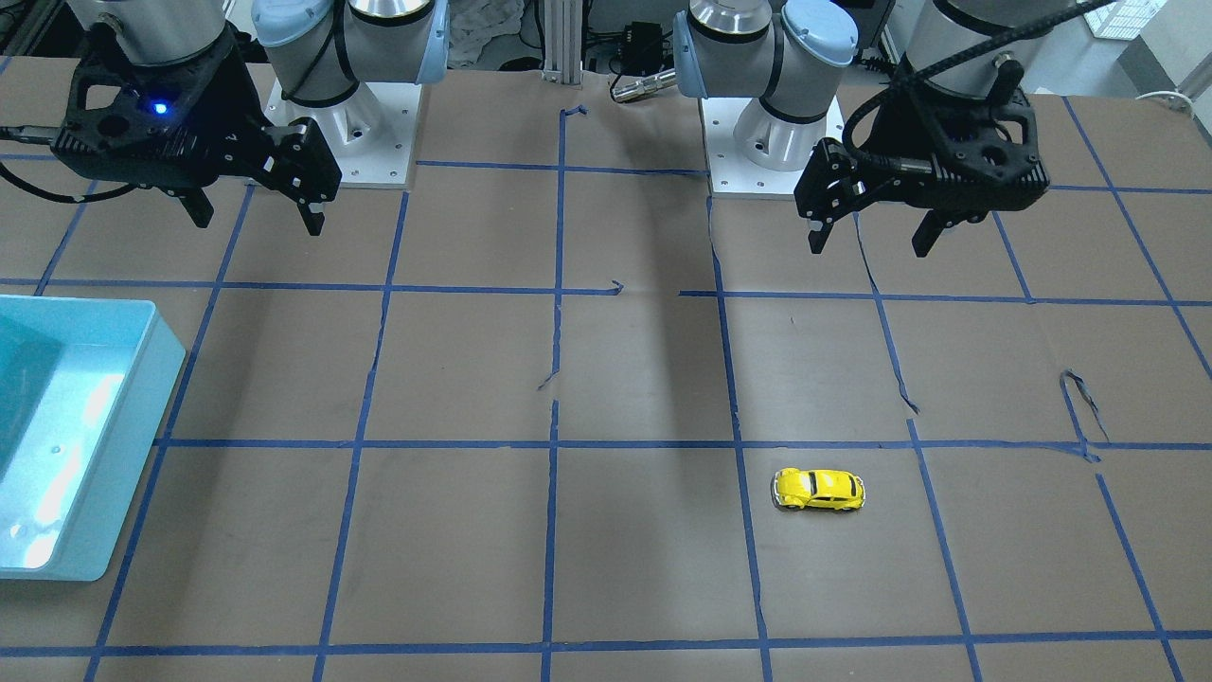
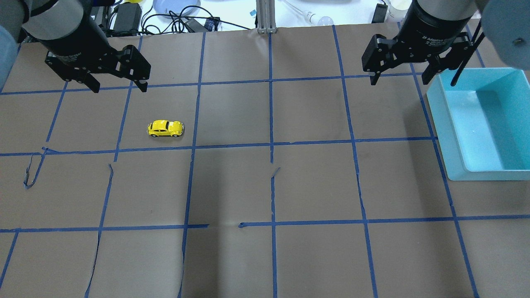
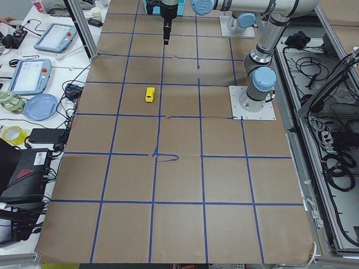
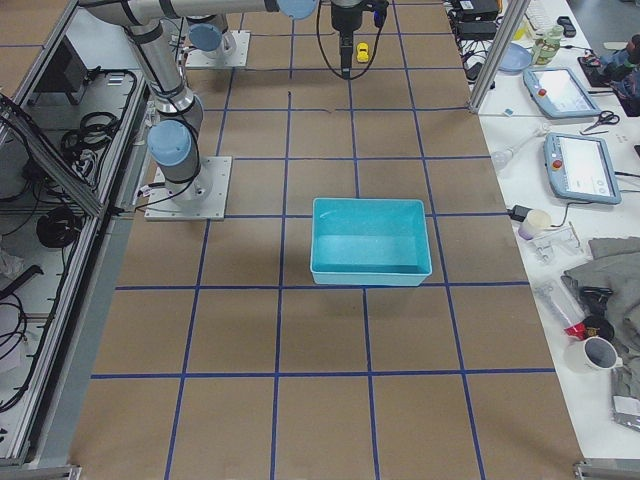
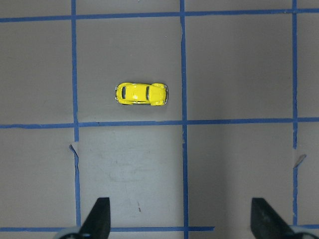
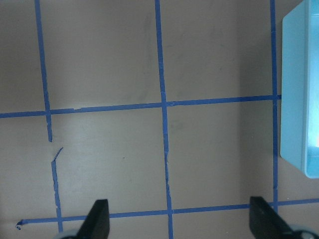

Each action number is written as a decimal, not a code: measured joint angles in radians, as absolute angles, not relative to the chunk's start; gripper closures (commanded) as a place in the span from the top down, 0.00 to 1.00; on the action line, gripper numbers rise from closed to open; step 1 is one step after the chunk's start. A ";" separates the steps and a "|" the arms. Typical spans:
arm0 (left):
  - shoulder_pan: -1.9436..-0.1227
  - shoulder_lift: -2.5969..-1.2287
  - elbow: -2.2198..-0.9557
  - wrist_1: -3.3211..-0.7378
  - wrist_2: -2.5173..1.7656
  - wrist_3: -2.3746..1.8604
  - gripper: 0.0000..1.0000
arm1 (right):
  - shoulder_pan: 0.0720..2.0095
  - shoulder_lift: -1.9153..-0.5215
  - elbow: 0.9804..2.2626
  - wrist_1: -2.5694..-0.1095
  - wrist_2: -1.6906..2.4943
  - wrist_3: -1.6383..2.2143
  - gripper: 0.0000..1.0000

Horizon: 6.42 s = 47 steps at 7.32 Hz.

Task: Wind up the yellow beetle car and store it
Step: 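Lower the left gripper onto the yellow beetle car and close it, then pull the yellow car back toward the robot with the left gripper, then release the car and let it roll toward the bin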

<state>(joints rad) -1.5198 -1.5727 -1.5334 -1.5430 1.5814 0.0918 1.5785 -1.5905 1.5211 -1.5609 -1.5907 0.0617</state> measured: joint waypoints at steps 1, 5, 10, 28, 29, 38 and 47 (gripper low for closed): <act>-1.520 -1.621 -1.525 -1.540 1.577 0.175 0.94 | 1.578 -1.591 1.521 -1.561 -1.591 0.062 1.00; -1.517 -1.805 -1.549 -1.396 1.595 0.695 0.96 | 1.578 -1.588 1.521 -1.561 -1.591 0.065 1.00; -1.475 -1.930 -1.695 -1.092 1.621 1.404 0.96 | 1.581 -1.591 1.521 -1.561 -1.589 0.065 1.00; -1.393 -2.059 -1.783 -0.865 1.563 1.755 0.33 | 1.594 -1.601 1.526 -1.554 -1.588 0.036 1.00; -1.374 -2.061 -1.786 -0.861 1.561 1.786 0.33 | 1.594 -1.601 1.526 -1.554 -1.588 0.037 1.00; -1.209 -2.065 -1.798 -0.847 1.520 1.992 0.70 | 1.594 -1.601 1.529 -1.554 -1.589 0.037 1.00; -1.207 -2.053 -1.794 -0.853 1.520 1.987 0.70 | 1.595 -1.601 1.529 -1.554 -1.589 0.037 1.00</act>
<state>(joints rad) -1.2071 -2.0526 -1.7938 -0.8529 1.5196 1.9869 1.5953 -1.6015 1.5294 -1.5539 -1.5892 0.0368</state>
